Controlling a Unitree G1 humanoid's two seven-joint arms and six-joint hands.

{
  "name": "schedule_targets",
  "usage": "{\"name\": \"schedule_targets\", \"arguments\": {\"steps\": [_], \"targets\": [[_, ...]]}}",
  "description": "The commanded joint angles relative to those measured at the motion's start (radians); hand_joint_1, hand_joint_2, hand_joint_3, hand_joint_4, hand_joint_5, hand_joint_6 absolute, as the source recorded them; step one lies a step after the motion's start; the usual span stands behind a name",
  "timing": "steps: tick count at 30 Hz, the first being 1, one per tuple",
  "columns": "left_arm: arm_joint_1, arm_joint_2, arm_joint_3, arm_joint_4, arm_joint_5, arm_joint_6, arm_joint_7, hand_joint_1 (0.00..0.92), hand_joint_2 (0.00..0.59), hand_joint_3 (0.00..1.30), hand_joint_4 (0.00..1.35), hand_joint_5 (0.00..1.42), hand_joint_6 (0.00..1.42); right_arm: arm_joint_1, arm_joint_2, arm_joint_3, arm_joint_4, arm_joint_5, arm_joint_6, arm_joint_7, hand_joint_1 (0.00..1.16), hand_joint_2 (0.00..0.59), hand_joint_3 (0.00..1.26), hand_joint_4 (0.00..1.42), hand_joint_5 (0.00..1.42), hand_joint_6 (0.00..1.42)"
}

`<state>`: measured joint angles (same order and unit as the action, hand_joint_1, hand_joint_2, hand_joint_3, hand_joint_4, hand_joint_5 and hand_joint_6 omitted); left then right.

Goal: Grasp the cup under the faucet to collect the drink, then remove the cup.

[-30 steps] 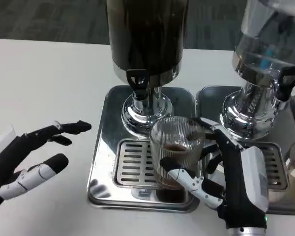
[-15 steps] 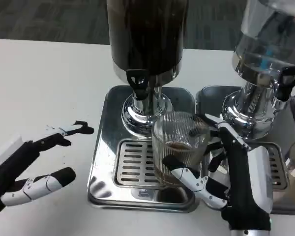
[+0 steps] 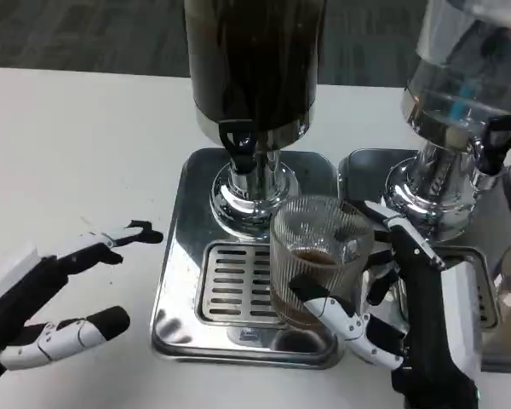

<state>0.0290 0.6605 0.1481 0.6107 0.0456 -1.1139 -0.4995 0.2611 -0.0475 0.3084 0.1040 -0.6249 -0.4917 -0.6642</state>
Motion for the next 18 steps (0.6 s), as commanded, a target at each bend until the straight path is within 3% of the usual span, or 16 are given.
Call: {"name": "schedule_targets", "arguments": {"steps": [1, 18], "targets": [[0.024, 0.019, -0.012, -0.016, 0.002, -0.029, 0.016, 0.000, 0.104, 0.22, 0.10, 0.10, 0.30, 0.031, 0.004, -0.001, -0.068, 0.017, -0.052, 0.006, 0.73, 0.197, 0.51, 0.63, 0.87, 1.10], [0.133, 0.032, -0.017, -0.150, -0.067, -0.042, 0.011, 0.000, 0.107, 0.21, 0.08, 0.10, 0.29, 0.153, -0.011, -0.012, -0.188, 0.033, -0.103, 0.069, 0.75, 0.191, 0.52, 0.64, 0.89, 1.11]]}}
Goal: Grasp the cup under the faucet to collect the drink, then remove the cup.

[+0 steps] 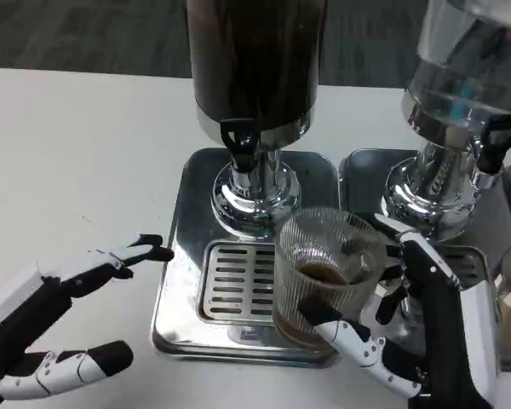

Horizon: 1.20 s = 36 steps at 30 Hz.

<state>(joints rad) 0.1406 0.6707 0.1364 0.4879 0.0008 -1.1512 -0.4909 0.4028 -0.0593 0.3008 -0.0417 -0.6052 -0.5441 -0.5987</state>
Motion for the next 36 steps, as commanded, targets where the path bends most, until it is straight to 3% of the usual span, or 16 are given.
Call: {"name": "schedule_targets", "arguments": {"steps": [1, 17, 36], "targets": [[0.025, 0.022, -0.005, -0.032, -0.024, -0.005, 0.002, 0.000, 0.107, 0.21, 0.08, 0.10, 0.29, 0.016, 0.001, -0.006, -0.047, 0.009, -0.051, 0.004, 0.75, 0.191, 0.52, 0.64, 0.89, 1.11], [0.090, 0.031, 0.003, -0.099, -0.037, -0.002, 0.007, 0.000, 0.107, 0.21, 0.08, 0.10, 0.29, 0.084, 0.006, -0.023, -0.093, 0.019, -0.077, 0.047, 0.76, 0.183, 0.53, 0.65, 0.90, 1.13], [0.061, 0.029, -0.004, -0.085, -0.044, 0.017, 0.003, 0.000, 0.107, 0.21, 0.08, 0.10, 0.29, 0.107, 0.016, -0.040, -0.121, 0.029, -0.093, 0.072, 0.77, 0.177, 0.54, 0.65, 0.91, 1.15]]}}
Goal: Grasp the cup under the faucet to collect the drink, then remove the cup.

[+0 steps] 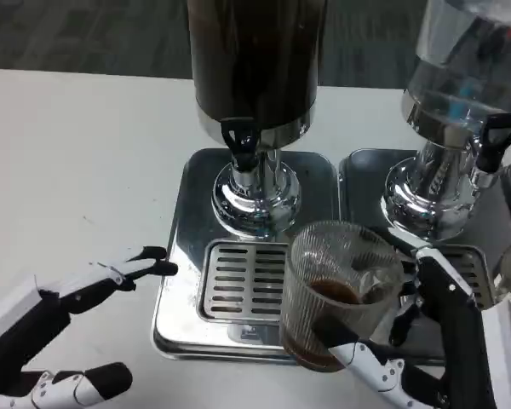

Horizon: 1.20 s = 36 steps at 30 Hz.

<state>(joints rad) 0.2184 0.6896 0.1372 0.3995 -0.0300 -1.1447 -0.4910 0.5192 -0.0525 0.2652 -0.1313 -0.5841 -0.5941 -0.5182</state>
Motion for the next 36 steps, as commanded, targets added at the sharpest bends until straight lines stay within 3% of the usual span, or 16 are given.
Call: {"name": "schedule_targets", "arguments": {"steps": [1, 13, 36], "targets": [[-0.019, 0.010, -0.006, 0.006, -0.012, 0.011, 0.003, 0.000, 0.107, 0.21, 0.08, 0.10, 0.29, -0.011, 0.009, -0.006, -0.030, 0.005, -0.043, -0.008, 0.77, 0.177, 0.54, 0.65, 0.91, 1.15], [-0.015, 0.010, -0.010, 0.005, -0.018, 0.005, 0.000, 0.000, 0.107, 0.21, 0.08, 0.10, 0.29, -0.013, 0.010, -0.013, -0.034, 0.007, -0.044, -0.001, 0.79, 0.172, 0.55, 0.67, 0.93, 1.17], [-0.016, 0.010, 0.027, -0.001, 0.113, -0.066, 0.066, 0.000, 0.115, 0.19, 0.03, 0.04, 0.27, -0.015, 0.016, -0.021, -0.031, 0.013, -0.047, -0.001, 0.80, 0.161, 0.57, 0.68, 0.93, 1.17]]}}
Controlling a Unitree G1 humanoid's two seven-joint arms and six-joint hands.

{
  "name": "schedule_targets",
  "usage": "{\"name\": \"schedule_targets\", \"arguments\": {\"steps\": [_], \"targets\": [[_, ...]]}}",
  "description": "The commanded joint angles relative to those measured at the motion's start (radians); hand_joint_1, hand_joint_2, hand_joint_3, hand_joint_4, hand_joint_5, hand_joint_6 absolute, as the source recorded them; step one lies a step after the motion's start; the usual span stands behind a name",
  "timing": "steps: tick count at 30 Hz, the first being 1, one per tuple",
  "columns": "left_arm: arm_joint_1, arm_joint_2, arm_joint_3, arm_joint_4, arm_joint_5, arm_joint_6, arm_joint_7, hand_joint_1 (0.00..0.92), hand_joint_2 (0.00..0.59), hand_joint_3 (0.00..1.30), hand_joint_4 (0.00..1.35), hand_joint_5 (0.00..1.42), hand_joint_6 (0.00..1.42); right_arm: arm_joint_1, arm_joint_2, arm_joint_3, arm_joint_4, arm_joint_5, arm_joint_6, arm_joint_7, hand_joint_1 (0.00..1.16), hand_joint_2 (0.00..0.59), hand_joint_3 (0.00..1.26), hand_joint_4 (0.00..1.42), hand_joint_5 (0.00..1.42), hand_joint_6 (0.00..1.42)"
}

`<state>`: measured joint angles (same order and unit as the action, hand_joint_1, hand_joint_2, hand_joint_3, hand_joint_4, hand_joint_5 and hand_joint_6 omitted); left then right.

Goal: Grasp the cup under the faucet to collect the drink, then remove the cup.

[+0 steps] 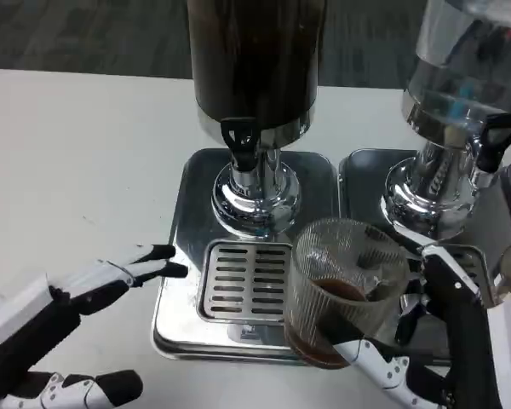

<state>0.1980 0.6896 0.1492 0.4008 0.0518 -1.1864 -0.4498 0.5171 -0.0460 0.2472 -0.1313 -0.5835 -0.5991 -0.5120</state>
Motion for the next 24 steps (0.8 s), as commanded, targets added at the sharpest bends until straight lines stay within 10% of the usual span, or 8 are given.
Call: {"name": "schedule_targets", "arguments": {"steps": [1, 24], "targets": [[0.004, 0.011, 0.017, -0.004, 0.039, -0.027, 0.028, 0.000, 0.115, 0.18, 0.01, 0.02, 0.25, -0.013, 0.009, -0.003, -0.030, 0.014, -0.044, -0.007, 0.80, 0.161, 0.57, 0.68, 0.93, 1.17], [0.004, 0.026, 0.031, -0.022, 0.135, -0.051, 0.098, 0.000, 0.114, 0.14, 0.00, 0.00, 0.14, 0.002, 0.011, -0.004, -0.037, 0.008, -0.051, -0.008, 0.81, 0.164, 0.57, 0.67, 0.94, 1.19]]}}
